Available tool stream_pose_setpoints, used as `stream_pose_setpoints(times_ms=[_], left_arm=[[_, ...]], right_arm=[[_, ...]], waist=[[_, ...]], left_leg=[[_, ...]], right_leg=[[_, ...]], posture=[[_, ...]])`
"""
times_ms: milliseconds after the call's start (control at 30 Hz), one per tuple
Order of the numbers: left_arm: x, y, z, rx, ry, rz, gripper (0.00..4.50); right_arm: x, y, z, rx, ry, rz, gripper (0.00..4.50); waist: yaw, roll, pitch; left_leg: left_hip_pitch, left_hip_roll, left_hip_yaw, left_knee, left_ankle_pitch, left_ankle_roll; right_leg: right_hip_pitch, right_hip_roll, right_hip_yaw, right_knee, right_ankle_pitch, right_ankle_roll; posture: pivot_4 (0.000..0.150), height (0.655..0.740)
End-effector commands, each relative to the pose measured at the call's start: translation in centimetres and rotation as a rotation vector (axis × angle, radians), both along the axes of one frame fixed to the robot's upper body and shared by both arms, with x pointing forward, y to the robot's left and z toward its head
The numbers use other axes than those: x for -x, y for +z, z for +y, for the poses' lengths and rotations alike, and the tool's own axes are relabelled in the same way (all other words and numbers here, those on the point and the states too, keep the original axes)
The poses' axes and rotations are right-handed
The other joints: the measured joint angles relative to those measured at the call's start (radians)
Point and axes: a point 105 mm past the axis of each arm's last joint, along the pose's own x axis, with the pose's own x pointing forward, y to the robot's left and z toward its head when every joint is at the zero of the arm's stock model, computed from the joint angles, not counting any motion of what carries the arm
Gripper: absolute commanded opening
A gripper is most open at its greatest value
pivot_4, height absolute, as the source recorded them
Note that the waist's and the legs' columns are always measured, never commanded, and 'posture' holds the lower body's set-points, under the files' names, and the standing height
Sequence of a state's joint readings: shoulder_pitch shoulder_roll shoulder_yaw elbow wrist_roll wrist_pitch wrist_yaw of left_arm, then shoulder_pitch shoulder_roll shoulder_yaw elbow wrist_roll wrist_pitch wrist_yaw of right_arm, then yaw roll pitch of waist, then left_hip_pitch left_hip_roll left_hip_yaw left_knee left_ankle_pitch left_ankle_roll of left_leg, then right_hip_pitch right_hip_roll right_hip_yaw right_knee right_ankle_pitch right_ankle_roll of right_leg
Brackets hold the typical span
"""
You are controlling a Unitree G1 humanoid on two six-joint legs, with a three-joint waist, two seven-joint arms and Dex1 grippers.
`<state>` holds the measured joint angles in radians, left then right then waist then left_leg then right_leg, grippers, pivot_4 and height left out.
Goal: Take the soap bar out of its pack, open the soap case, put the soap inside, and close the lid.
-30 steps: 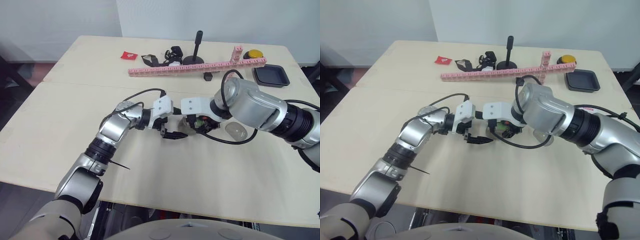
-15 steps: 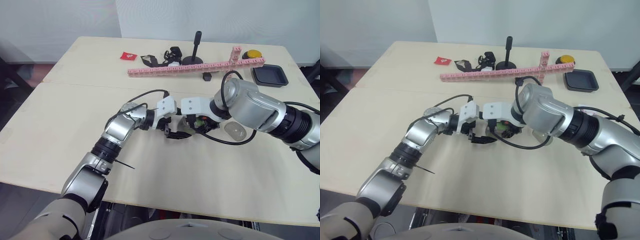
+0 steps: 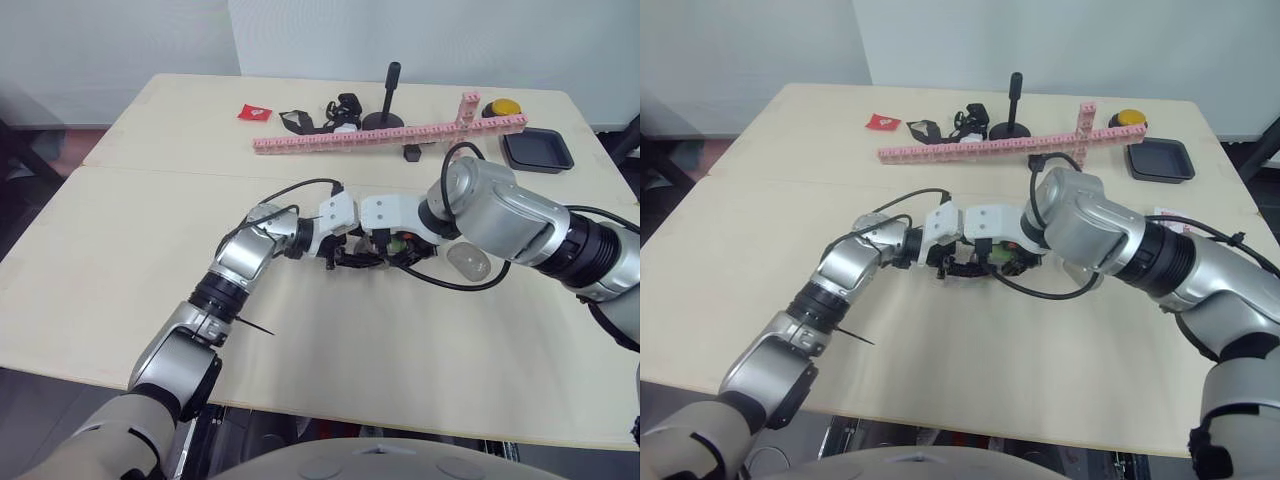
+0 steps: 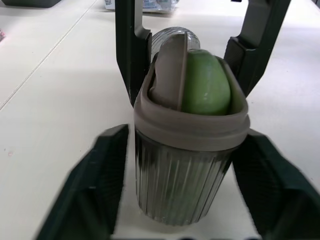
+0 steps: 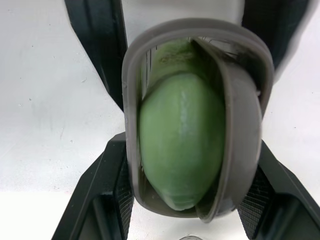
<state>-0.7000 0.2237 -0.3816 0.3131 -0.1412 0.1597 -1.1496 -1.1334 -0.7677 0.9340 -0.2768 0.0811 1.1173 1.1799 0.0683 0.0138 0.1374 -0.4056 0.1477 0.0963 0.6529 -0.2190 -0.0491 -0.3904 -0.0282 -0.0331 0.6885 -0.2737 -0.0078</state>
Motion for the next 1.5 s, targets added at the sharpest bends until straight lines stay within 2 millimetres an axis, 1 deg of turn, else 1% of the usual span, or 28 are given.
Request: stream_pose_setpoints(times_ms=[33, 333, 400, 533, 567, 633, 767, 900, 967, 1067, 1133, 1300, 1367, 1500], left_arm=[[-0.4, 0.6, -0.4, 0.012, 0.009, -0.031, 1.98], [-0.1, 0.9, -0.4, 0.043, -0.009, -0.020, 1.98], [0.0, 0.9, -0.3, 0.048, -0.017, -0.011, 1.98], [0.2, 0.8, 0.3, 0.047, -0.029, -0.007, 1.98], [0.3, 0.7, 0.5, 0.049, -0.034, -0.005, 1.98], [0.5, 0.8, 0.9, 0.057, -0.044, 0.002, 1.98], [1.1, 0.6, 2.2, 0.057, -0.079, 0.007, 1.98], [1.6, -0.3, 3.8, 0.045, -0.097, 0.000, 1.98], [1.5, -0.2, 4.5, 0.080, -0.079, -0.018, 1.98], [1.4, 0.4, 4.9, 0.152, -0.050, -0.032, 1.98], [1.6, 0.3, 5.2, 0.169, -0.047, -0.044, 1.98], [2.3, -0.2, 5.7, 0.215, -0.029, -0.048, 1.98], [2.4, -0.5, 5.7, 0.223, -0.021, -0.041, 1.98], [2.7, -0.3, 5.4, 0.268, -0.016, -0.033, 1.98]], right_arm=[[0.1, -0.1, 0.3, -0.015, 0.008, -0.006, 2.12], [0.3, -0.2, 0.5, -0.033, 0.022, 0.006, 2.12], [0.3, -0.2, 0.6, -0.044, 0.027, 0.001, 3.08], [0.4, -0.1, 1.1, -0.091, 0.043, 0.007, 4.37], [0.5, -0.1, 1.2, -0.110, 0.044, 0.014, 4.45], [0.8, -0.1, 1.2, -0.159, 0.045, 0.048, 4.45], [1.2, 0.4, 1.6, -0.383, 0.033, 0.111, 4.45], [1.6, 0.5, 0.6, -0.528, 0.098, 0.092, 4.45], [2.2, -0.2, -0.4, -0.557, 0.130, 0.090, 4.45], [2.7, -0.5, -0.9, -0.666, 0.145, 0.083, 4.45], [2.6, -0.1, -0.8, -0.801, 0.118, 0.071, 4.45], [3.0, 0.4, -0.9, -1.054, 0.093, 0.049, 4.45], [3.1, 0.1, -1.1, -1.090, 0.092, 0.030, 4.45], [3.4, -1.0, -1.5, -1.084, 0.094, 0.016, 4.45]], waist=[[0.002, 0.000, 0.000], [0.003, 0.000, -0.001], [0.003, 0.000, -0.001], [0.006, 0.000, -0.001], [0.007, 0.000, -0.001], [0.009, 0.000, -0.001], [0.012, 0.000, -0.001], [0.013, 0.000, -0.001], [0.013, 0.000, -0.001], [0.010, 0.000, -0.001], [0.006, 0.000, -0.001], [0.003, 0.000, -0.001], [0.004, 0.000, -0.001], [0.004, 0.000, -0.001]], left_leg=[[0.000, 0.000, 0.000, 0.000, 0.000, 0.000], [0.003, 0.000, 0.000, 0.000, -0.001, 0.003], [0.004, 0.000, 0.000, 0.000, -0.001, 0.003], [0.001, 0.000, 0.000, 0.000, -0.001, 0.003], [0.000, 0.000, 0.000, 0.000, -0.001, 0.003], [-0.001, 0.000, 0.000, 0.000, -0.001, 0.003], [-0.003, 0.000, 0.001, 0.000, -0.001, 0.003], [-0.003, 0.000, 0.001, 0.000, -0.001, 0.004], [-0.003, 0.000, 0.001, 0.001, -0.002, 0.005], [-0.003, 0.000, 0.001, 0.001, -0.002, 0.005], [-0.003, 0.000, 0.001, 0.001, -0.002, 0.006], [-0.003, 0.001, 0.001, 0.001, -0.003, 0.008], [-0.003, 0.001, 0.001, 0.001, -0.003, 0.009], [-0.004, 0.001, 0.001, 0.003, -0.003, 0.011]], right_leg=[[0.000, 0.000, 0.000, 0.000, 0.000, 0.000], [0.000, 0.000, 0.000, 0.000, 0.000, 0.000], [0.000, 0.000, 0.000, 0.001, 0.000, 0.000], [-0.003, 0.000, 0.000, 0.001, 0.000, 0.000], [-0.004, 0.000, 0.000, 0.001, 0.000, 0.000], [-0.005, 0.000, 0.000, 0.003, 0.000, 0.000], [-0.007, -0.001, 0.000, 0.006, 0.000, 0.000], [-0.007, -0.001, -0.001, 0.006, 0.000, 0.000], [-0.007, -0.001, -0.001, 0.004, 0.000, 0.000], [-0.007, -0.001, -0.001, 0.002, 0.000, 0.000], [-0.007, -0.001, -0.001, 0.002, 0.000, 0.000], [-0.008, -0.001, -0.001, 0.002, -0.001, -0.001], [-0.008, -0.001, -0.002, 0.002, -0.001, -0.001], [-0.008, -0.002, -0.002, 0.002, -0.002, -0.003]], posture=[[0.150, 0.7330], [0.150, 0.7330], [0.150, 0.7330], [0.150, 0.7330], [0.150, 0.7330], [0.150, 0.7330], [0.150, 0.7330], [0.150, 0.7330], [0.150, 0.7330], [0.150, 0.7330], [0.150, 0.7330], [0.150, 0.7330], [0.150, 0.7330], [0.150, 0.7330]])
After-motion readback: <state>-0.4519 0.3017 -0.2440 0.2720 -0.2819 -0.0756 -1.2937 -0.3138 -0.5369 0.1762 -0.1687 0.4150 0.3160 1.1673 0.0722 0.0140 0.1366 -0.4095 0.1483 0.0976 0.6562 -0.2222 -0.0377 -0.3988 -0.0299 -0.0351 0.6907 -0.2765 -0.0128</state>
